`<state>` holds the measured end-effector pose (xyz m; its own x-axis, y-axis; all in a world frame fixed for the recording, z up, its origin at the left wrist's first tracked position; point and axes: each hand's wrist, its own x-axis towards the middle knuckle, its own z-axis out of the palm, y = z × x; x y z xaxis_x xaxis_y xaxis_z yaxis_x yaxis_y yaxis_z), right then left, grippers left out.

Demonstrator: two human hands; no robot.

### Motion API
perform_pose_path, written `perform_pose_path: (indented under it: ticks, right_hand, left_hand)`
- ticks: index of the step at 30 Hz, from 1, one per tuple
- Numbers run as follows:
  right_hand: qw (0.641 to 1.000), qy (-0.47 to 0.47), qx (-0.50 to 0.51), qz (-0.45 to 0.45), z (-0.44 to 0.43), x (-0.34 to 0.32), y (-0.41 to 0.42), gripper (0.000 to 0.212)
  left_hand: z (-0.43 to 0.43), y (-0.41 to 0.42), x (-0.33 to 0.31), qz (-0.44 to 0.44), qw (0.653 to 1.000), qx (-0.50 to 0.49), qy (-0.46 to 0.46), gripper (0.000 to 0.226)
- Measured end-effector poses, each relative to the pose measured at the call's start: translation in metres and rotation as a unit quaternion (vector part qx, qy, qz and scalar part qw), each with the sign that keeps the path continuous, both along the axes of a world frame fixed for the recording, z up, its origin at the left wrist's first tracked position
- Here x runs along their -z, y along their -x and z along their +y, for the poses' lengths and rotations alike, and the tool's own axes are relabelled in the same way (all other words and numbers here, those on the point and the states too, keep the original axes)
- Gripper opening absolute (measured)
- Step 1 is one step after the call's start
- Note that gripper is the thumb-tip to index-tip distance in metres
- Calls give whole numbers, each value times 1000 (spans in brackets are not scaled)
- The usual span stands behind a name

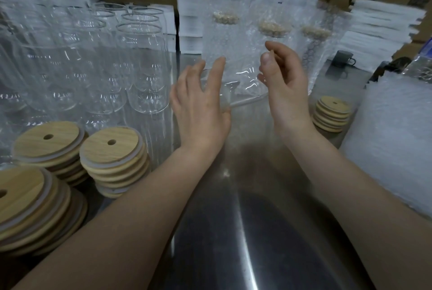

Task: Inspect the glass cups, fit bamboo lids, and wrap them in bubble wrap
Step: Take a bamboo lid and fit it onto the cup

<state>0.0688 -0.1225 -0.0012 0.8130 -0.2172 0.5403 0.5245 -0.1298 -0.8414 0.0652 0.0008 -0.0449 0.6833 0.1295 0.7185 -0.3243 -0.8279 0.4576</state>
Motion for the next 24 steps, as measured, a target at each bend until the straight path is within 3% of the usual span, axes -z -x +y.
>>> perform_pose_path:
  ticks: [5, 24]
  right_hand:
    - [998, 58, 4, 18, -2, 1, -1, 25]
    - [993, 116, -1, 24, 0, 5, -4, 43]
  left_hand:
    - [1, 0, 0, -1, 1000, 3, -8, 87]
    - [1, 2, 0, -14, 1000, -8, -26, 87]
